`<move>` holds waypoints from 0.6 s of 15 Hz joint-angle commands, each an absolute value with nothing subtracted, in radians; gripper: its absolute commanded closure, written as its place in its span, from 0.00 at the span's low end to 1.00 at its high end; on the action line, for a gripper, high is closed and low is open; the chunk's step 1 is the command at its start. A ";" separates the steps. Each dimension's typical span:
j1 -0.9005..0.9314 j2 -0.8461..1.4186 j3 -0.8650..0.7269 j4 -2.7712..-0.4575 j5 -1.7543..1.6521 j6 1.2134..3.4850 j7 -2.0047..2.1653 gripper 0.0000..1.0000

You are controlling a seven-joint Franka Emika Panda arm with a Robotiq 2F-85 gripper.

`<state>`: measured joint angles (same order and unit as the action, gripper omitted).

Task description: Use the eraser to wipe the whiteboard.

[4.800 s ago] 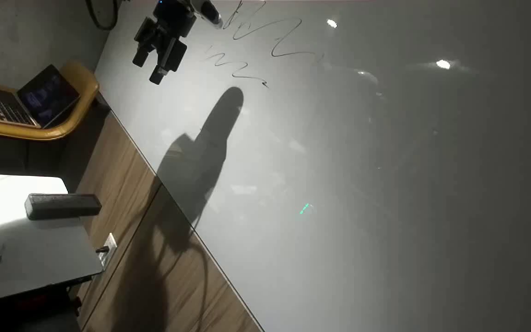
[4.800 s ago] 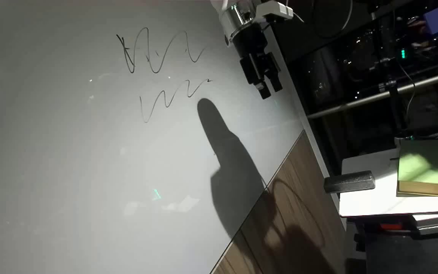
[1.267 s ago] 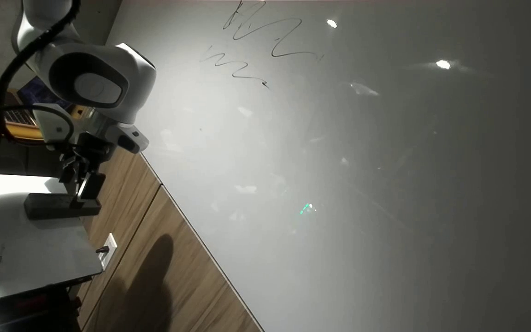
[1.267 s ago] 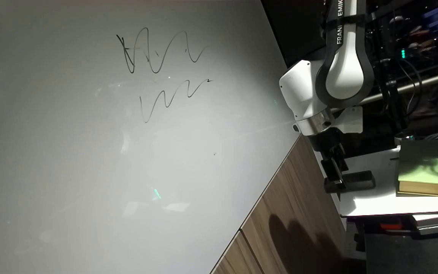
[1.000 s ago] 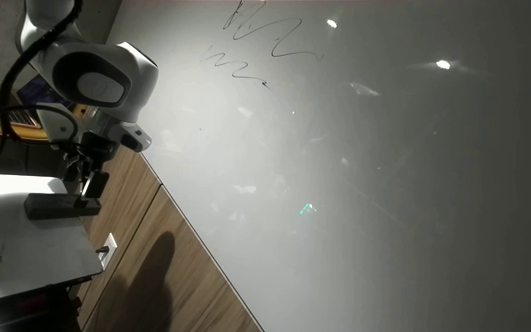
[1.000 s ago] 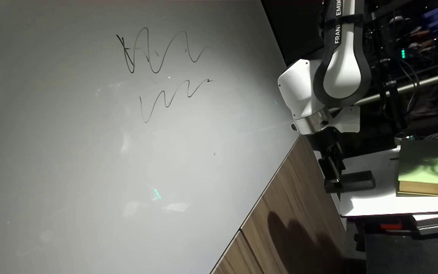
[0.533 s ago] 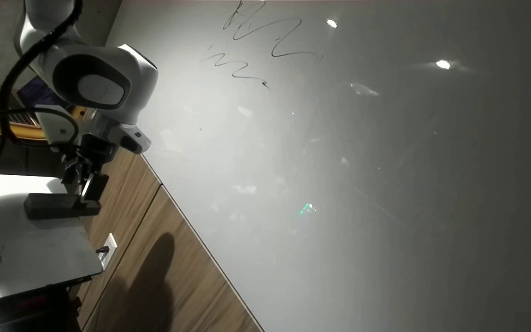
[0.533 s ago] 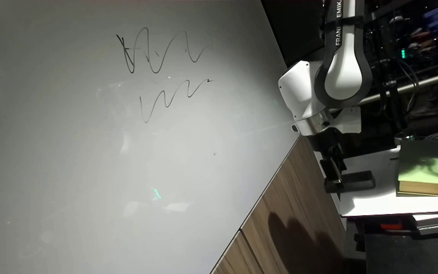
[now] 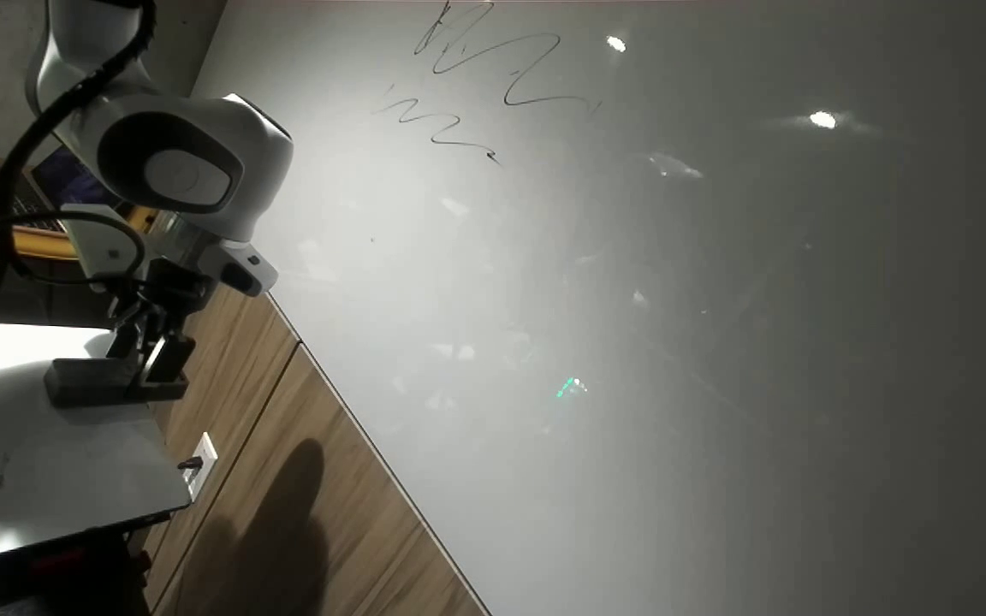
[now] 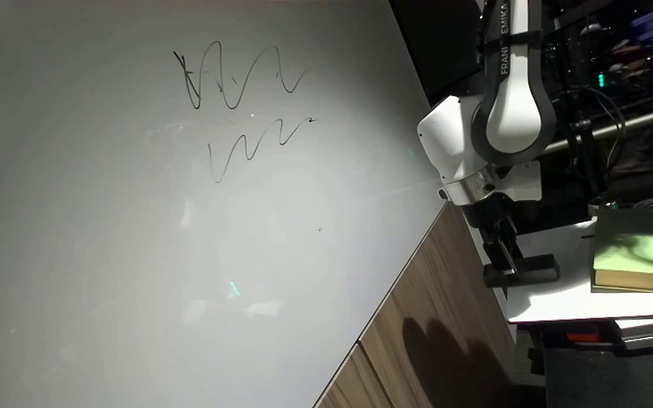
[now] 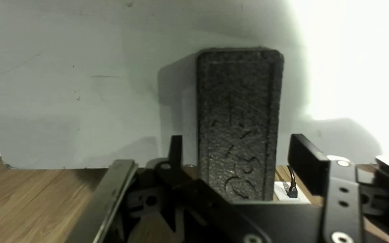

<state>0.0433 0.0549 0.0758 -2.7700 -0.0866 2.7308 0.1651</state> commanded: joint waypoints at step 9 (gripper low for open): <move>0.095 -0.029 0.103 -2.748 -0.028 2.701 0.131 0.71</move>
<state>0.0789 0.0365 0.0890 -2.7487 -0.0702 2.7307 0.1602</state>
